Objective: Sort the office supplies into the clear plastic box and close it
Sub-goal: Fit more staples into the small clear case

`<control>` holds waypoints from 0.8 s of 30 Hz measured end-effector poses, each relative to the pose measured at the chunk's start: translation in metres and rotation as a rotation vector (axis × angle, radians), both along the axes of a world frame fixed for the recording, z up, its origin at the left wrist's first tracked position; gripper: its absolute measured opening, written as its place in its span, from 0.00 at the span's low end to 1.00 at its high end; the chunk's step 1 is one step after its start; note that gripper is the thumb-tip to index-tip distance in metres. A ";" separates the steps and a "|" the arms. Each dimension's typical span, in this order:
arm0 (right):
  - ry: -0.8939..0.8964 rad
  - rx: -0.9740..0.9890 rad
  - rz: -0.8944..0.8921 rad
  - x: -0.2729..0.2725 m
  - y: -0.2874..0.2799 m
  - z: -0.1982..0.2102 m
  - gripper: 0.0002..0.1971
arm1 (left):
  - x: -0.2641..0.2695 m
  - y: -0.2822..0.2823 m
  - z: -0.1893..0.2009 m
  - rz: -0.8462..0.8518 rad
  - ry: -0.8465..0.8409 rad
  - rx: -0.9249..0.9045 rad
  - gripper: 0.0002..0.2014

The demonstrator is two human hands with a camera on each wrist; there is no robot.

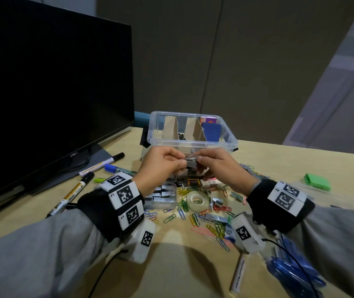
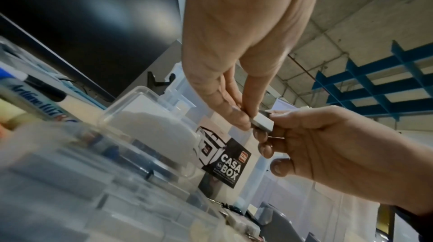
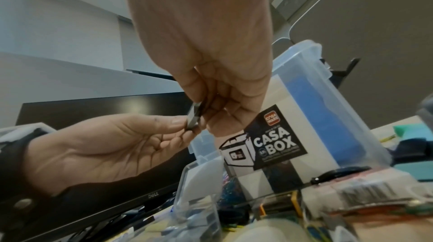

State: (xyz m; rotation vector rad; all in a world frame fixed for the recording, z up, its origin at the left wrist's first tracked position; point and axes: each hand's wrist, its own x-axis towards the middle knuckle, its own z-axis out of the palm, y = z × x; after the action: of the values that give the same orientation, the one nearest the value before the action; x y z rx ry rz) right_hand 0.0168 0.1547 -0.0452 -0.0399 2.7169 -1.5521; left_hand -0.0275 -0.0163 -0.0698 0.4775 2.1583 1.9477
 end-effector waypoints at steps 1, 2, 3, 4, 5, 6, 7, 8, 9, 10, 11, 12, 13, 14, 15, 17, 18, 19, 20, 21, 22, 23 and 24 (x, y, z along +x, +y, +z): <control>-0.007 -0.012 0.009 0.000 -0.003 0.001 0.12 | 0.001 -0.003 0.001 -0.001 -0.028 0.034 0.06; -0.008 -0.026 0.012 0.000 -0.006 0.001 0.12 | 0.001 -0.006 0.002 0.001 -0.056 0.066 0.06; -0.006 -0.048 0.009 -0.001 -0.008 0.001 0.12 | 0.001 -0.008 0.002 0.007 -0.079 0.091 0.06; -0.002 -0.082 0.000 -0.001 -0.011 0.001 0.12 | 0.000 -0.011 0.002 0.016 -0.100 0.112 0.06; -0.003 -0.128 -0.013 -0.002 -0.014 0.001 0.13 | -0.001 -0.014 0.002 0.027 -0.121 0.134 0.06; -0.010 -0.179 -0.023 -0.002 -0.016 0.001 0.13 | -0.002 -0.016 0.002 0.035 -0.141 0.157 0.06; -0.020 -0.225 -0.026 -0.003 -0.019 0.001 0.13 | -0.003 -0.019 0.001 0.044 -0.157 0.176 0.05; -0.031 -0.259 -0.022 -0.004 -0.021 0.001 0.13 | -0.004 -0.021 0.001 0.050 -0.168 0.188 0.05; -0.039 -0.276 -0.015 -0.004 -0.024 0.001 0.13 | -0.004 -0.023 0.001 0.054 -0.173 0.191 0.05; -0.045 -0.282 -0.007 -0.005 -0.026 0.000 0.13 | -0.004 -0.024 0.002 0.055 -0.173 0.191 0.06; -0.048 -0.281 -0.001 -0.005 -0.028 0.000 0.13 | -0.004 -0.025 0.002 0.055 -0.170 0.188 0.06; -0.048 -0.273 0.002 -0.006 -0.030 0.001 0.13 | -0.003 -0.026 0.003 0.055 -0.163 0.185 0.06; -0.043 -0.254 -0.003 -0.006 -0.032 0.001 0.12 | -0.003 -0.027 0.003 0.058 -0.155 0.179 0.06; -0.027 -0.217 -0.020 -0.007 -0.033 0.001 0.12 | -0.003 -0.028 0.003 0.065 -0.144 0.168 0.06; 0.006 -0.156 -0.052 -0.008 -0.033 0.001 0.12 | -0.004 -0.029 0.003 0.074 -0.131 0.150 0.05; 0.096 0.008 -0.128 -0.011 -0.031 0.000 0.12 | -0.004 -0.031 0.003 0.083 -0.102 0.105 0.04; 0.132 0.075 -0.153 -0.012 -0.029 -0.001 0.12 | -0.005 -0.032 0.003 0.079 -0.091 0.083 0.04; 0.156 0.114 -0.171 -0.012 -0.027 -0.001 0.11 | -0.005 -0.033 0.003 0.070 -0.086 0.064 0.04; 0.170 0.133 -0.189 -0.012 -0.026 -0.002 0.11 | -0.004 -0.034 0.003 0.059 -0.084 0.048 0.04; 0.178 0.138 -0.208 -0.012 -0.024 -0.002 0.10 | -0.003 -0.034 0.002 0.049 -0.085 0.039 0.04; 0.181 0.129 -0.224 -0.012 -0.023 -0.002 0.10 | -0.003 -0.034 0.002 0.042 -0.088 0.040 0.05; 0.177 0.102 -0.232 -0.011 -0.023 -0.002 0.09 | -0.003 -0.033 0.002 0.036 -0.093 0.049 0.05; 0.164 0.058 -0.232 -0.010 -0.024 -0.001 0.09 | -0.002 -0.032 0.002 0.030 -0.101 0.066 0.05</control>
State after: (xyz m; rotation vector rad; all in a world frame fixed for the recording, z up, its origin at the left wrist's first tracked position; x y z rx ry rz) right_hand 0.0070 0.1310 -0.0466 0.1616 2.9862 -1.5869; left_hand -0.0293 -0.0483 -0.0677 0.3514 2.0569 2.0186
